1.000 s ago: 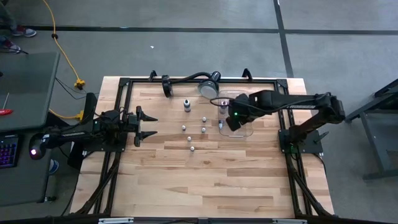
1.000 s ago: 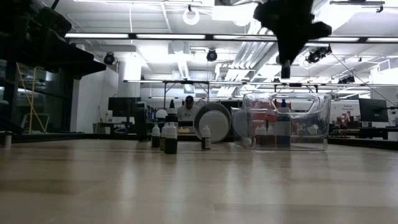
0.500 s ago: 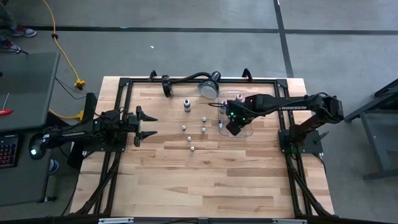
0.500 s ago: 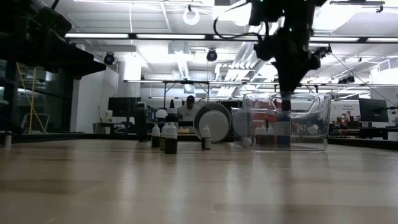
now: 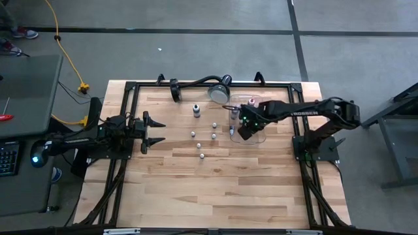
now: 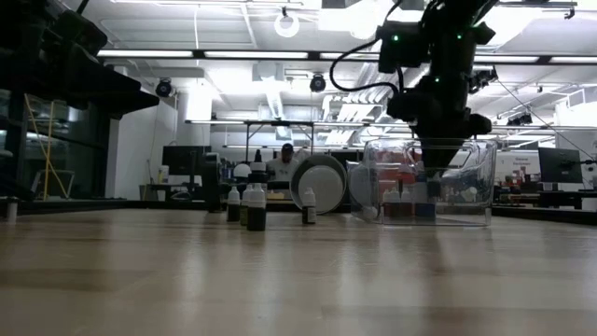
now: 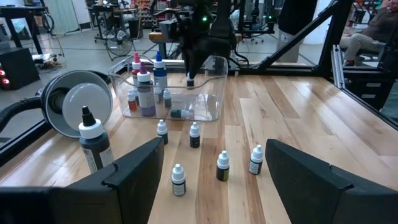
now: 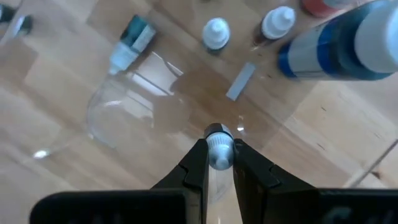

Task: Pick & Place food coloring
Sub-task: Put the small black food coloring bottle into the transparent bin

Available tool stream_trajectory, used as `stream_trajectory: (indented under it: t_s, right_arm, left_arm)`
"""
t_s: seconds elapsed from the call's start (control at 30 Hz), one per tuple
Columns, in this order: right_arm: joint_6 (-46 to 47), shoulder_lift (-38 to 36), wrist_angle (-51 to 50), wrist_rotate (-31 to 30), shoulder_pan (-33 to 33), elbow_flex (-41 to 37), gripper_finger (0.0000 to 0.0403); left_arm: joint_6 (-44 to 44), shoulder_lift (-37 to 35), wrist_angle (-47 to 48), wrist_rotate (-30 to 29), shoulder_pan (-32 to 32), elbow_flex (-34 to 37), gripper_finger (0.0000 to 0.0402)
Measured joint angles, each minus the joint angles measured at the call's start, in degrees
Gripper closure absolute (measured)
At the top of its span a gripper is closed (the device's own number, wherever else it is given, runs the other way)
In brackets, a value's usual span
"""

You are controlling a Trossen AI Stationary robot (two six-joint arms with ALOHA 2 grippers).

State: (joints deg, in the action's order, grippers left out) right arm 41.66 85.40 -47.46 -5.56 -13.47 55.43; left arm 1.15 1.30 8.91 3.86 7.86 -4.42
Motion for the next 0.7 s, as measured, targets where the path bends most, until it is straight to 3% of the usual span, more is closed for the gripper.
stream_trajectory:
  t_s: [0.7]
  right_arm:
    - [4.84,7.64,5.53,-2.86,-4.2,-0.02,0.0359]
  left_arm:
    - [0.0,0.0,0.02,0.0,0.02,0.0,0.0124]
